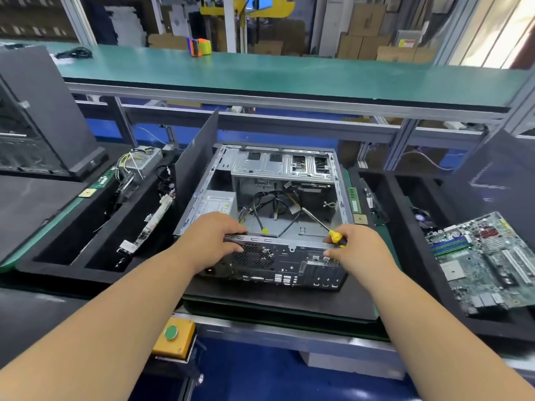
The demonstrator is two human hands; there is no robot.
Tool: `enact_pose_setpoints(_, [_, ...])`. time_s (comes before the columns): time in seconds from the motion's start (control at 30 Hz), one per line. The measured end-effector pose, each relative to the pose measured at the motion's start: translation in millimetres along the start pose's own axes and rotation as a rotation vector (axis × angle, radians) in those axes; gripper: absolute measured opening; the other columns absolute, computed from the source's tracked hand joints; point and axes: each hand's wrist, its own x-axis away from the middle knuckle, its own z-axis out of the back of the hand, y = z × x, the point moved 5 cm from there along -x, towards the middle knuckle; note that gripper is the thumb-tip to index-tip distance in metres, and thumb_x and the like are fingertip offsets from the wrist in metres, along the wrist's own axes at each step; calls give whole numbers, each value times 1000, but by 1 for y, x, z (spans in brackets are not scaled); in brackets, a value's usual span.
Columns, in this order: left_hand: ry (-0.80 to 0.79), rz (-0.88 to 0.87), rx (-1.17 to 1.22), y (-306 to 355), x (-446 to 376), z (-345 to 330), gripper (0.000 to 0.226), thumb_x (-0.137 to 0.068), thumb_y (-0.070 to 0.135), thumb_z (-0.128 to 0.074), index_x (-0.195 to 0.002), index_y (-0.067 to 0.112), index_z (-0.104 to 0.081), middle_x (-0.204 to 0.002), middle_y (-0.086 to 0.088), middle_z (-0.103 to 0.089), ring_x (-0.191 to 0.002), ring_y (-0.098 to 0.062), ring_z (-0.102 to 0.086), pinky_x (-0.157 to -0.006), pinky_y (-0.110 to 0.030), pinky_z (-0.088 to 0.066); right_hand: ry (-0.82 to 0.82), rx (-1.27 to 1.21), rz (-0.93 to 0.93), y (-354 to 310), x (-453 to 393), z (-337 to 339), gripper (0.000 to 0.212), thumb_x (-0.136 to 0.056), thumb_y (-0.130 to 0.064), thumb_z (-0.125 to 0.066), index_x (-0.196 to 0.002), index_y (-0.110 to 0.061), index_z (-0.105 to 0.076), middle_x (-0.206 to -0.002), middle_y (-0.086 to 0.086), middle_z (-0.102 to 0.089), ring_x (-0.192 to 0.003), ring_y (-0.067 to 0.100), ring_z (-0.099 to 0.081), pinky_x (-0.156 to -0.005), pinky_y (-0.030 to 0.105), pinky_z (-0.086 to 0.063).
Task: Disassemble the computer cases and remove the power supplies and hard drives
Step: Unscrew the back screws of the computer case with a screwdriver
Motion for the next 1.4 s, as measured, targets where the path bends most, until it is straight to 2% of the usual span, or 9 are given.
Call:
enact_pose_setpoints(0.2, [11, -45, 23, 4, -10, -6, 43, -81, 32, -79, -123, 22, -70, -112, 3, -68, -110, -17, -54, -95, -25, -39, 42, 10, -46, 8, -4, 7, 18, -80, -20, -80, -86, -32, -68, -80, -15, -62, -75, 9, -60, -62, 27, -43])
enact_pose_setpoints(0.4, [16, -129, -89, 26, -20, -16, 35, -85, 41, -72, -117, 25, -71, -95, 4, -66, -96, -17, -53, -86, -32, -44, 66, 64, -64, 21, -9, 23, 14, -80, -21, -80, -89, -26, -71, -85, -3, -67, -79, 18, -64, -73, 34, -54])
enact_pose_setpoints(0.53, [54, -169, -97, 46, -26, -22, 30, -86, 44, -71, -111, 27, -72, -87, 7, -61, -90, -16, -50, -73, -27, -34, 97, 80, -118, 33, -15, 35, 14, -80, -20, -81, -88, -23, -70, -86, 0, -68, -80, 22, -64, -70, 32, -49])
enact_pose_setpoints(0.7, [60, -172, -93, 58, -31, -28, 30, -85, 42, -72, -110, 26, -72, -85, 9, -56, -87, -14, -46, -70, -26, -29, 160, 58, -145, 40, -13, 38, 16, -84, -20, -76, -88, -17, -61, -82, -4, -64, -79, 23, -62, -66, 32, -44])
enact_pose_setpoints(0.9, [-14, -160, -67, 60, -38, -32, 39, -83, 36, -76, -120, 26, -66, -99, 9, -56, -103, -18, -52, -88, -30, -41, 322, -119, -123, 34, 14, 23, 18, -89, -24, -64, -103, -19, -53, -107, -3, -51, -87, 18, -52, -72, 32, -36])
enact_pose_setpoints(1.07, [-97, -161, -9, 62, -45, -32, 41, -80, 35, -78, -118, 30, -64, -103, 13, -54, -105, -14, -54, -94, -29, -42, 266, -390, -144, 27, 36, 7, 13, -87, -21, -66, -89, -27, -55, -96, -1, -63, -82, 25, -66, -77, 42, -54])
enact_pose_setpoints(1.13, [-131, -190, 38, 70, -46, -35, 50, -80, 37, -78, -125, 32, -59, -114, 11, -55, -109, -12, -53, -97, -30, -43, 248, -455, -166, 27, 43, 1, 12, -86, -21, -67, -87, -29, -58, -86, -3, -64, -71, 19, -68, -75, 46, -57])
enact_pose_setpoints(1.27, [-151, -271, 2, 90, -53, -45, 60, -84, 41, -73, -138, 32, -49, -132, 8, -53, -122, -14, -50, -102, -32, -42, 243, -539, -178, 28, 54, -7, 13, -81, -27, -67, -83, -38, -61, -78, -13, -64, -52, 7, -60, -66, 42, -57])
enact_pose_setpoints(1.4, [-172, -272, 3, 97, -61, -55, 52, -88, 42, -67, -136, 33, -49, -136, 10, -51, -123, -14, -50, -97, -31, -42, 236, -575, -208, 26, 62, -13, 12, -73, -37, -63, -85, -43, -61, -76, -17, -62, -62, 12, -57, -70, 45, -56])
